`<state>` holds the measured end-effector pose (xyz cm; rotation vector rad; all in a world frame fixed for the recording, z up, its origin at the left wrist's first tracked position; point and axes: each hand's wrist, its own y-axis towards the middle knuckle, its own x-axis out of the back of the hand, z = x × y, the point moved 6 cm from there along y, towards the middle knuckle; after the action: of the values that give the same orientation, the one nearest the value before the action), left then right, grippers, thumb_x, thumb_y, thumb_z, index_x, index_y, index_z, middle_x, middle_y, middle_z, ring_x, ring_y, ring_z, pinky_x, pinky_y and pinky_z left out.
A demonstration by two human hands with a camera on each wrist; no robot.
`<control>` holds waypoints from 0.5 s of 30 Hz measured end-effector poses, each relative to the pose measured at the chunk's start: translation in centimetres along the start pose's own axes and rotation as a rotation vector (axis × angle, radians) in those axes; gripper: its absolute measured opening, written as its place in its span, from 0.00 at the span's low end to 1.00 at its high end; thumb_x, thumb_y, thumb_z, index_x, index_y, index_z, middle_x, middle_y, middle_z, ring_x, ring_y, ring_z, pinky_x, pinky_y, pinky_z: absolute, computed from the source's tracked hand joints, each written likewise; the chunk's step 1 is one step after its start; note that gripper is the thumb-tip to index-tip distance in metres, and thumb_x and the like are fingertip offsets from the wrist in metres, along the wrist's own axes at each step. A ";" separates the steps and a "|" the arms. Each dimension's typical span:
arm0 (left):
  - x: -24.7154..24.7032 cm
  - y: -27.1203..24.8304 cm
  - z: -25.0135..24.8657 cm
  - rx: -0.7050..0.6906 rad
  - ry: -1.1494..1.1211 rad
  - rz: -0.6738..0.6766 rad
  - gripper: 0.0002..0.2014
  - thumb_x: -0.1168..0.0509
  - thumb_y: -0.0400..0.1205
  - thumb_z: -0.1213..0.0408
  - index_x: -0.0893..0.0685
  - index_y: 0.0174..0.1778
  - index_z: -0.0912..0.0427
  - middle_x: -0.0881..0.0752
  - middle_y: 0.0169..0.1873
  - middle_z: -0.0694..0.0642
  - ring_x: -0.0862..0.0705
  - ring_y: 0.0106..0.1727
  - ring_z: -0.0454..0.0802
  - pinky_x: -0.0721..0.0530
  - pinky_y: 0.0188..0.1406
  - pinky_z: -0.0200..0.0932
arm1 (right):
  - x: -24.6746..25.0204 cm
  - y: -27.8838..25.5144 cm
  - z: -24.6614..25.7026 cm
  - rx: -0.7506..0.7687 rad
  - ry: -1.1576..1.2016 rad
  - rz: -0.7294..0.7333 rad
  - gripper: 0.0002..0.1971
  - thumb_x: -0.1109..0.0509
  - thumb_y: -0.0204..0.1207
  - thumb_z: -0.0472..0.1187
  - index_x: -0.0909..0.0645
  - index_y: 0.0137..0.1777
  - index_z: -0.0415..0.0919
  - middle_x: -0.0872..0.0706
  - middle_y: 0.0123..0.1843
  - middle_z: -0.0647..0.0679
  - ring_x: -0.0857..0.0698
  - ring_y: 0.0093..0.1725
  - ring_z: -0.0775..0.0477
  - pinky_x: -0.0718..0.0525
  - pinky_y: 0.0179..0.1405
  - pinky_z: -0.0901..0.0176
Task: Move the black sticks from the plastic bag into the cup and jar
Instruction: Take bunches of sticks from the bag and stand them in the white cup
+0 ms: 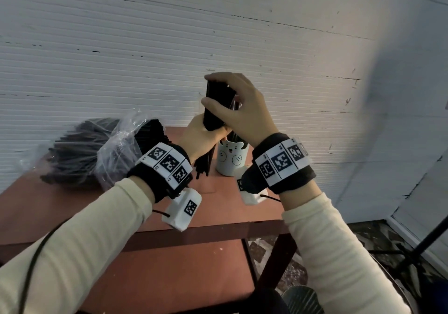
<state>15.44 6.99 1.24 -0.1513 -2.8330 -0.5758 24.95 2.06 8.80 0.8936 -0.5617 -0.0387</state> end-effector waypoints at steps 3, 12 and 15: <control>-0.6 -0.2 0.7 0.055 -0.077 0.082 0.10 0.24 0.72 0.62 0.13 0.47 0.58 0.09 0.43 0.59 0.11 0.50 0.52 0.15 0.60 0.53 | -0.8 0.2 0.5 0.058 -0.033 0.070 0.25 0.29 0.76 0.37 0.25 0.73 0.51 0.22 0.68 0.51 0.24 0.66 0.61 0.29 0.64 0.79; -1.2 -0.7 3.5 0.184 -0.064 0.136 0.18 0.21 0.64 0.57 0.11 0.45 0.62 0.08 0.42 0.59 0.10 0.50 0.54 0.18 0.65 0.58 | -2.0 0.1 -1.1 0.029 -0.182 0.105 0.17 0.27 0.73 0.37 0.16 0.62 0.43 0.21 0.60 0.50 0.24 0.57 0.59 0.31 0.53 0.86; -1.0 -0.7 4.2 0.227 -0.043 0.159 0.11 0.21 0.68 0.63 0.11 0.42 0.62 0.09 0.43 0.59 0.11 0.52 0.55 0.19 0.67 0.58 | -2.1 0.1 -1.4 -0.002 -0.205 0.152 0.16 0.28 0.75 0.38 0.17 0.62 0.43 0.18 0.59 0.50 0.24 0.55 0.60 0.32 0.51 0.86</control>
<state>15.39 7.95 -3.06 -0.3466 -2.8665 -0.2179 23.80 3.65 7.24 0.8477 -0.8194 0.0067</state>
